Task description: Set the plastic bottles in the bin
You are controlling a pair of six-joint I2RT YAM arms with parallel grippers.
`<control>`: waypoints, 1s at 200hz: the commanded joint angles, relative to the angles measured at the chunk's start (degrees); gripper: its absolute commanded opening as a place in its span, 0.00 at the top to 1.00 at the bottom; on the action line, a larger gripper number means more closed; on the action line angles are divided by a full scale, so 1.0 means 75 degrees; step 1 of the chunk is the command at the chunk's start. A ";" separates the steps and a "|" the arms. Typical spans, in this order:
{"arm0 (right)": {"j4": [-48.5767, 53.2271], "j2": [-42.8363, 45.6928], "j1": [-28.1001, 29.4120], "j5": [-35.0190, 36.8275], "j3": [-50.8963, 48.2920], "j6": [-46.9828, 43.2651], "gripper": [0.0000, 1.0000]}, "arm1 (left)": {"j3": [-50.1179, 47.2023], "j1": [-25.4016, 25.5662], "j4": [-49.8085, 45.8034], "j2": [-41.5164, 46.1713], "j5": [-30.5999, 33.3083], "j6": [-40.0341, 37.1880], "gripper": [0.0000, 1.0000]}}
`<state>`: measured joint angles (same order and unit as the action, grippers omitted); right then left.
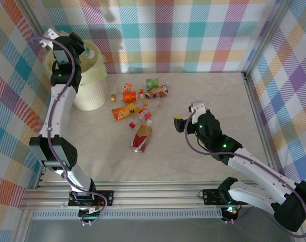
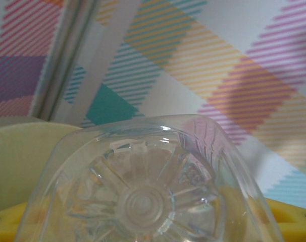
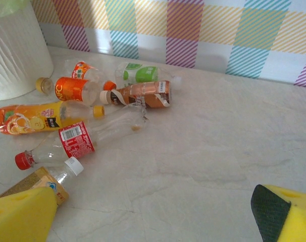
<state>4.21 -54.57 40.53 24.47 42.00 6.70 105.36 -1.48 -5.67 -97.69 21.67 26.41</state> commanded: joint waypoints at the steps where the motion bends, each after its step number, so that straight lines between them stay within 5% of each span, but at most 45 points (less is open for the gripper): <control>1: 0.0043 -0.0048 0.0033 0.0077 0.0073 0.0178 0.01 | 0.0316 -0.0425 0.0096 -0.0247 0.0072 0.0498 0.38; 101: -0.0066 -0.0576 0.0033 -0.0301 0.0166 0.0665 0.00 | 0.1878 -0.0909 -0.0754 -0.2259 0.1224 0.2447 0.34; 200: -0.0125 -0.0611 0.0033 0.0010 0.0096 0.0766 0.00 | 0.3027 -0.0927 -0.2076 -0.2669 0.0920 0.2766 0.07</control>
<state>4.34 -58.89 40.53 23.38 42.00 11.20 126.50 -7.92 -18.61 -119.42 29.21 47.11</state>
